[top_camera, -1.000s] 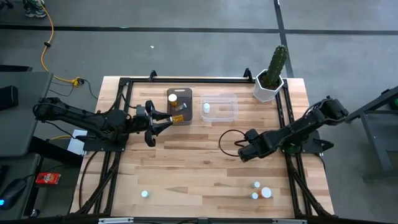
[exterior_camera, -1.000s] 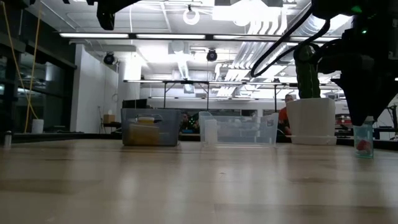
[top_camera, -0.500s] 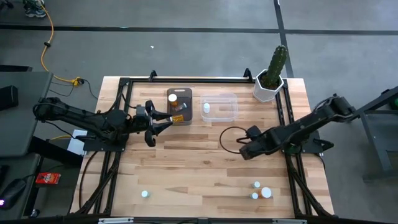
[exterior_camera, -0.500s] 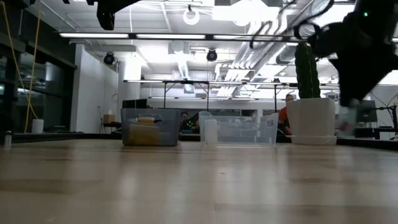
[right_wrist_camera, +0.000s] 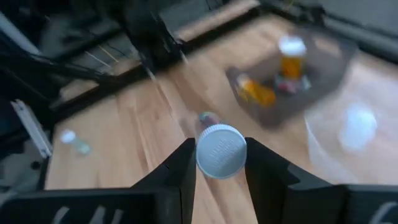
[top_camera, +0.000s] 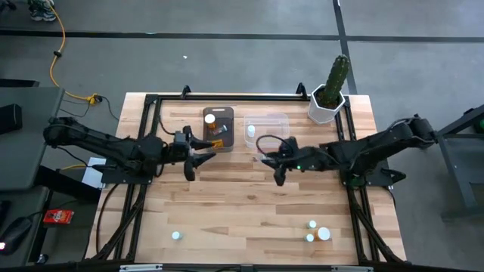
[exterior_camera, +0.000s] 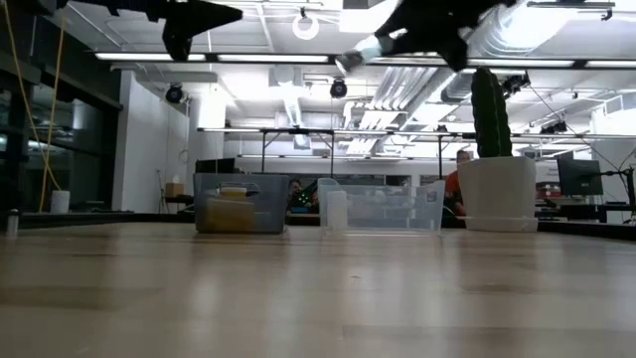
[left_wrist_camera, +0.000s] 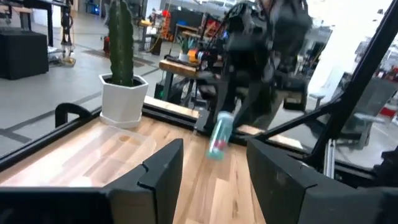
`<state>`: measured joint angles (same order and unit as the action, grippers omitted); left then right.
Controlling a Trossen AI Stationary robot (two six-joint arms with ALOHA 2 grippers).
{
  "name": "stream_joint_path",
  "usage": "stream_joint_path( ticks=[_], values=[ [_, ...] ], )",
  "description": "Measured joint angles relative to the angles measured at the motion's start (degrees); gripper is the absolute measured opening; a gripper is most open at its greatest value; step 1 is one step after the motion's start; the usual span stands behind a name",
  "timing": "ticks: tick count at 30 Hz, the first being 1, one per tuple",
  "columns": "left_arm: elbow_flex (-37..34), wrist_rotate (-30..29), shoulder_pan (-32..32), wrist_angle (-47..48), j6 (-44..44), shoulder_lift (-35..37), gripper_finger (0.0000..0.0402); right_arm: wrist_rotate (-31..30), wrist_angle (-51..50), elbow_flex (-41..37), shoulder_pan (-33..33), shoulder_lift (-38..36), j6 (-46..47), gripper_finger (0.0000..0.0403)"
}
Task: Pick and place medicine bottles into bin by pill shape (circle, oval)
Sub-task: Put the green transparent pill bottle into the black transparent bin
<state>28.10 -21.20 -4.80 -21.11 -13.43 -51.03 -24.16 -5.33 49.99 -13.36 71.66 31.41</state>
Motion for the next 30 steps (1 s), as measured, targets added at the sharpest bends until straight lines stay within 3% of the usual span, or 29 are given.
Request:
stream_joint_path(
  ticks=[8, 16, 23, 30],
  values=[
    [7.6, 2.6, 0.4, 4.6, 1.5, -10.9, 0.0227, 5.0, 1.7, 5.1, 3.8, 2.6, -11.7, 0.0097],
    [14.0, 3.6, 2.4, 4.4, 1.6, -21.3, 0.0277, 9.8, 1.8, 9.2, 4.1, 7.1, -16.9, 0.0097],
    [17.2, 10.2, 2.6, 4.6, 1.6, -26.4, 0.0283, 10.9, 2.3, 10.7, 4.1, 9.7, -18.0, 0.0097],
    [17.5, 11.9, 2.6, 4.4, 1.2, -27.7, 0.0282, 11.2, 3.4, 10.8, 4.1, 9.7, -18.0, 0.0097]
  ],
)
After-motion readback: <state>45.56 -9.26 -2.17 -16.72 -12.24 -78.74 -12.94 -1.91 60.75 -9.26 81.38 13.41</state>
